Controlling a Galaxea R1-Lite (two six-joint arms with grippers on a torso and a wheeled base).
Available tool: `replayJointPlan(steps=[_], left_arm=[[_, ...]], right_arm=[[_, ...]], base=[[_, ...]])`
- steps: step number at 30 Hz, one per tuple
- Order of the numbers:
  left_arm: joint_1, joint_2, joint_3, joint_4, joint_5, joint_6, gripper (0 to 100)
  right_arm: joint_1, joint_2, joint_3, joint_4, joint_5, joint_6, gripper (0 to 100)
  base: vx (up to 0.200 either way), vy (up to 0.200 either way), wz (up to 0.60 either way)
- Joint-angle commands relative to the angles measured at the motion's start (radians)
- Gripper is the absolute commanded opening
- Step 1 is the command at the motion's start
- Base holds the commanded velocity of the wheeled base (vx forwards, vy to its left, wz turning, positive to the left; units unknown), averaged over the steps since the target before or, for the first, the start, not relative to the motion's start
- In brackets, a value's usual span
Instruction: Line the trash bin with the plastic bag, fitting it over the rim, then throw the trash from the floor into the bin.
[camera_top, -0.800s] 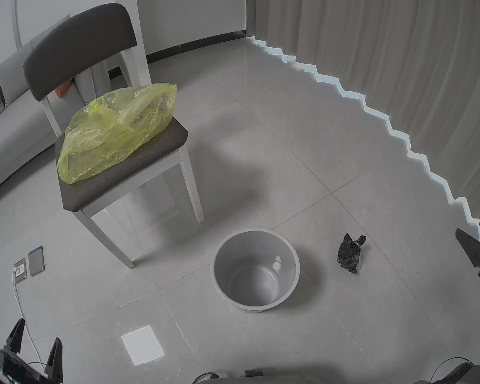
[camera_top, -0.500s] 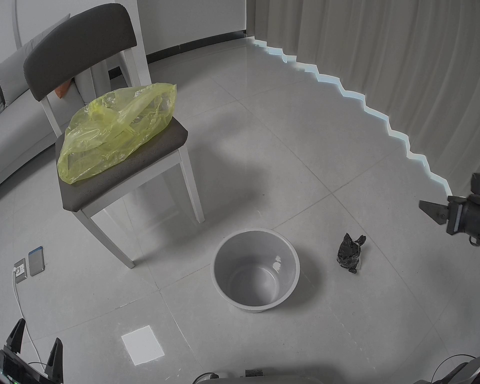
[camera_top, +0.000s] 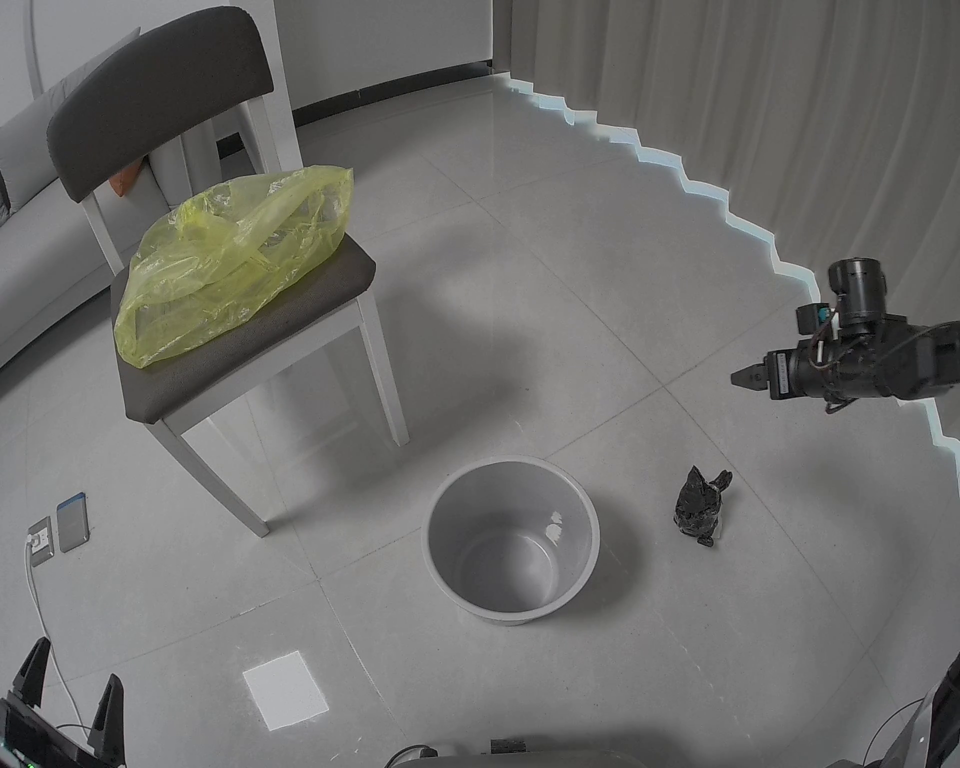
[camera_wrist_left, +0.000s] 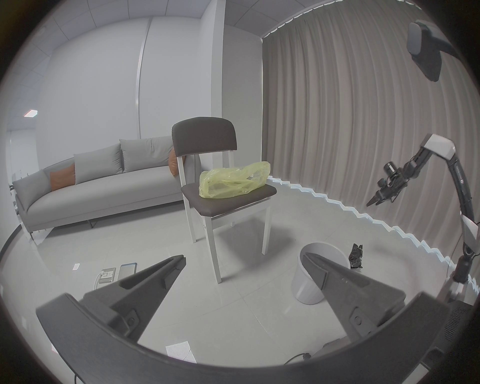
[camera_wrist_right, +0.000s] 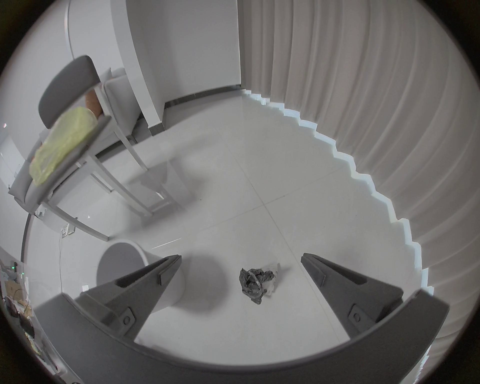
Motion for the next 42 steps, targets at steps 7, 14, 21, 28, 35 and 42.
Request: replayJointPlan(steps=[7,14,21,28,35,42], left_arm=[[0.0,-0.016,0.018,0.0,0.007,-0.015,100],[0.0,-0.016,0.018,0.0,0.007,-0.015,100],[0.0,-0.016,0.018,0.001,0.008,-0.017,100],[0.0,-0.016,0.018,0.001,0.008,-0.017,100],[0.0,-0.016,0.018,0.001,0.008,-0.017,100],[0.0,-0.016,0.018,0.001,0.008,-0.017,100]], right_arm=[[-0.045,0.67,-0.559,0.181,0.015,-0.068,100],[-0.069,0.716,-0.57,0.192,0.017,-0.129,100],[-0.068,0.696,-0.54,0.212,0.063,-0.132,100],[-0.056,0.706,-0.543,0.212,0.066,-0.132,100],[-0.066,0.756,-0.581,0.212,0.061,-0.141,100],[-0.075,0.814,-0.65,0.216,0.06,-0.166,100]], base=[[0.0,0.0,0.0],[0.0,0.0,0.0],[0.0,0.0,0.0],[0.0,0.0,0.0],[0.0,0.0,0.0],[0.0,0.0,0.0]])
